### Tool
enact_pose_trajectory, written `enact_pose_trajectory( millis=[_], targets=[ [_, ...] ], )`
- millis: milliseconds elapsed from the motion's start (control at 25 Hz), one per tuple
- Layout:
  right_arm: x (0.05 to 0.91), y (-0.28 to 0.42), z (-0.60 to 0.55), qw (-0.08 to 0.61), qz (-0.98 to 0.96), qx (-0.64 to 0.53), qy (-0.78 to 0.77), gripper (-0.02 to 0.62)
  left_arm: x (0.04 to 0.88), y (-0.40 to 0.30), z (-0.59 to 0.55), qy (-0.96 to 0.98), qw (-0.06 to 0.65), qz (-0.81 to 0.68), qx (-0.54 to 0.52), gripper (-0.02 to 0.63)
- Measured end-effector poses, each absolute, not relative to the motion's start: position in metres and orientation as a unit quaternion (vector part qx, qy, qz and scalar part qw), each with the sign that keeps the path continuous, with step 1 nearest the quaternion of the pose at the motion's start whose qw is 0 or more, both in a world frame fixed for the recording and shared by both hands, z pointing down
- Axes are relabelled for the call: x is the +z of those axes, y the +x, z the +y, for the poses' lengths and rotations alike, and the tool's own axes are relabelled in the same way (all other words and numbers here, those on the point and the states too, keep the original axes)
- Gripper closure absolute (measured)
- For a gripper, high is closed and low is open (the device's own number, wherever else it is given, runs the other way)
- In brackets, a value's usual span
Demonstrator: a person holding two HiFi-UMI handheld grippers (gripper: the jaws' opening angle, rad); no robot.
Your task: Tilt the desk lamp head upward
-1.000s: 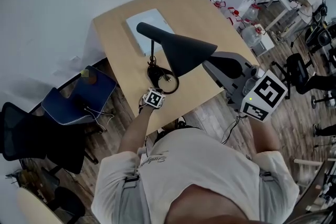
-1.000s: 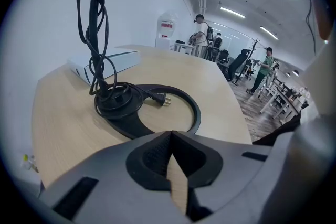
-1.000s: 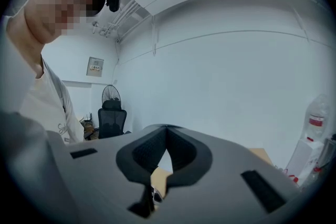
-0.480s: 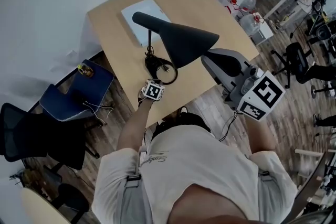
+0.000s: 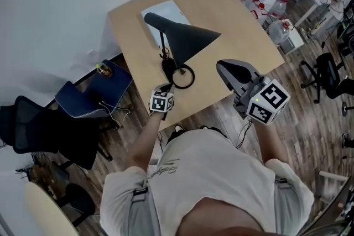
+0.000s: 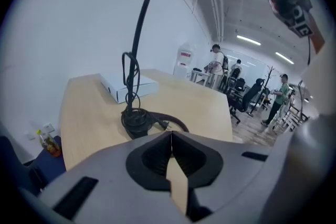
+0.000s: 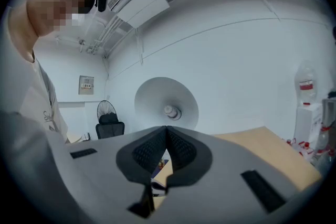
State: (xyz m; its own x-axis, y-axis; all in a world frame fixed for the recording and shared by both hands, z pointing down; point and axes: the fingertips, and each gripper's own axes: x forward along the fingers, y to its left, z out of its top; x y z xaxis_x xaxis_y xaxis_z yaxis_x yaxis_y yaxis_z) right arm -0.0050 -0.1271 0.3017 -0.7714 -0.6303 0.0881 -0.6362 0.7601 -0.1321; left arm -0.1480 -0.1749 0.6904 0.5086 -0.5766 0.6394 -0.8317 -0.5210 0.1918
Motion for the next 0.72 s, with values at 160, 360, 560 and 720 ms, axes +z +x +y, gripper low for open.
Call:
enact_pose_trajectory(
  millis=[160, 360, 560, 720],
  targets=[
    [0.329, 0.015, -0.125, 0.014, -0.939, 0.105, 0.328, 0.600, 0.628, -0.133, -0.163, 0.836, 0.244, -0.452, 0.192, 0.591],
    [0.362, 0.026, -0.108, 0.015, -0.952, 0.104, 0.286, 0.600, 0.552, -0.100, -0.140, 0.846, 0.214, -0.468, 0.138, 0.591],
    [0.385, 0.025, -0.089, 0.038, -0.961, 0.078, 0.261, 0.600, 0.512, -0.082, -0.113, 0.846, 0.183, -0.485, 0.126, 0.591],
    [0.400, 0.027, -0.071, 0.040, -0.967, 0.074, 0.241, 0.600, 0.496, -0.071, -0.088, 0.839, 0.178, -0.501, 0.117, 0.591]
  ],
)
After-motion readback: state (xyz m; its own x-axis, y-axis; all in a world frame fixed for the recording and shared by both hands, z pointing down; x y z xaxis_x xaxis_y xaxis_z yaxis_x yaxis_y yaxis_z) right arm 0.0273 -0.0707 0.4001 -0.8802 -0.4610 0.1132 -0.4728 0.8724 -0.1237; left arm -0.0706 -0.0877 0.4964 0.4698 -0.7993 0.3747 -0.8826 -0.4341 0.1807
